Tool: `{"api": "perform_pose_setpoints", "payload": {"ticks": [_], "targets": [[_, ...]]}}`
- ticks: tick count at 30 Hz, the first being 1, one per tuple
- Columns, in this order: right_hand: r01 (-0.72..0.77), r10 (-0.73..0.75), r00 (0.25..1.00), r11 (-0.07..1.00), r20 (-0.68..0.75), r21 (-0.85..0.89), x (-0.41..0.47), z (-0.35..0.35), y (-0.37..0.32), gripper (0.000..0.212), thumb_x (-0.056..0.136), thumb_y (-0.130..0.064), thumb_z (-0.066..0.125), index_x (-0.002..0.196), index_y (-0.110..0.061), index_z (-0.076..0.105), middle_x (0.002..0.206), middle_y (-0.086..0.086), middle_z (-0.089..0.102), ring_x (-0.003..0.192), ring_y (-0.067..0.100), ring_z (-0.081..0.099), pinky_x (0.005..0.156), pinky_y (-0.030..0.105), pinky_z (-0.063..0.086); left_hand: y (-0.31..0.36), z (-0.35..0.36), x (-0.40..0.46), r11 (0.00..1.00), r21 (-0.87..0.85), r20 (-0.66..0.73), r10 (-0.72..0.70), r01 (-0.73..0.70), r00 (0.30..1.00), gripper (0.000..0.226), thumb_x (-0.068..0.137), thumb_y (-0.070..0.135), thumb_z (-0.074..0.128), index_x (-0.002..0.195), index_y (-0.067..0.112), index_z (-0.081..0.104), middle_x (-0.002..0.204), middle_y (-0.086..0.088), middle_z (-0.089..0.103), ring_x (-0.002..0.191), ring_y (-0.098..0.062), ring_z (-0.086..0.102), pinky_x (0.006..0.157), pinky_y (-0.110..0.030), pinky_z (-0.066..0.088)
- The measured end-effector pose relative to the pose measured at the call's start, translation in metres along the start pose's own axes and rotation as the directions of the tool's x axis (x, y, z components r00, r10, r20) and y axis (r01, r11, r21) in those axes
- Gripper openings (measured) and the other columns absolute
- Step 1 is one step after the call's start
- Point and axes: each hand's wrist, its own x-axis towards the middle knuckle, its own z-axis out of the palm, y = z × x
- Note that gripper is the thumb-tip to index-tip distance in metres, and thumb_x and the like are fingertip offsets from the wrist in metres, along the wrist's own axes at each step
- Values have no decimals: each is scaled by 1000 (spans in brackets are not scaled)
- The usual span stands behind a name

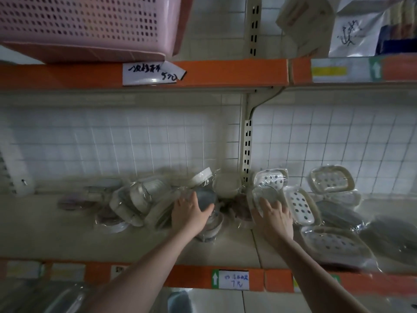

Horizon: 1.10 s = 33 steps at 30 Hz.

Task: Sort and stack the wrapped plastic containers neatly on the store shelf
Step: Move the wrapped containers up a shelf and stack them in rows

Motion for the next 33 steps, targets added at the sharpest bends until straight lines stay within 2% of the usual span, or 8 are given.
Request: {"api": "perform_pose_setpoints", "payload": {"ticks": [3,7,11,14,16,18,23,33], "targets": [[28,-28,1000,1000,0,4,1,4,5,47,95,-51,38,140,-41,32,150,9,28,135,33,24,109,42,22,2,-2,-1,1000,25,-1,-1,1,1000,73,93,61,33,151,19,18,157,-13,17,142,-32,19,113,-39,22],[25,-23,1000,994,-18,105,3,1,7,43,91,-46,50,134,-42,43,149,15,25,134,38,25,108,46,25,2,-6,1,999,-24,27,38,-37,999,55,97,39,37,147,16,31,158,-10,15,143,-30,19,113,-40,25],[10,-7,1000,989,-22,145,2,-5,10,41,87,-38,57,128,-36,52,140,14,37,127,36,35,105,44,30,3,-10,-2,998,-32,-23,51,-52,998,36,92,21,39,121,6,56,143,-16,39,128,-33,39,101,-40,38],[-28,25,1000,988,18,154,5,-3,14,44,81,-34,61,124,-28,49,134,13,42,122,36,37,104,44,30,8,-14,-6,998,-54,-110,21,-27,994,31,90,30,44,98,6,62,113,-14,61,100,-30,57,80,-36,47],[-42,37,999,984,29,172,8,-2,16,45,80,-37,63,120,-24,48,130,13,44,120,35,38,102,43,30,12,-13,-6,999,-45,-136,-13,7,991,52,87,53,49,105,5,60,112,-11,62,98,-28,60,73,-34,46],[-69,61,997,978,45,197,11,-4,17,48,79,-49,63,116,-22,48,127,16,45,119,36,39,99,43,32,15,-7,-2,999,22,-135,-35,39,990,81,80,70,51,126,4,48,129,-10,54,114,-28,55,80,-35,47],[-59,40,995,976,93,211,14,-1,16,69,82,-57,57,140,-33,29,135,21,37,124,38,38,100,43,35,19,0,7,994,57,-39,-96,98,995,106,67,72,64,144,10,26,148,-8,35,134,-27,37,99,-38,41],[-4,-3,999,988,47,156,4,-12,22,62,81,-51,60,137,-41,36,133,19,41,122,37,39,103,45,36,16,-10,-11,997,-44,-84,-62,59,994,87,70,61,67,140,19,36,142,-9,41,129,-29,40,101,-38,39]]}}
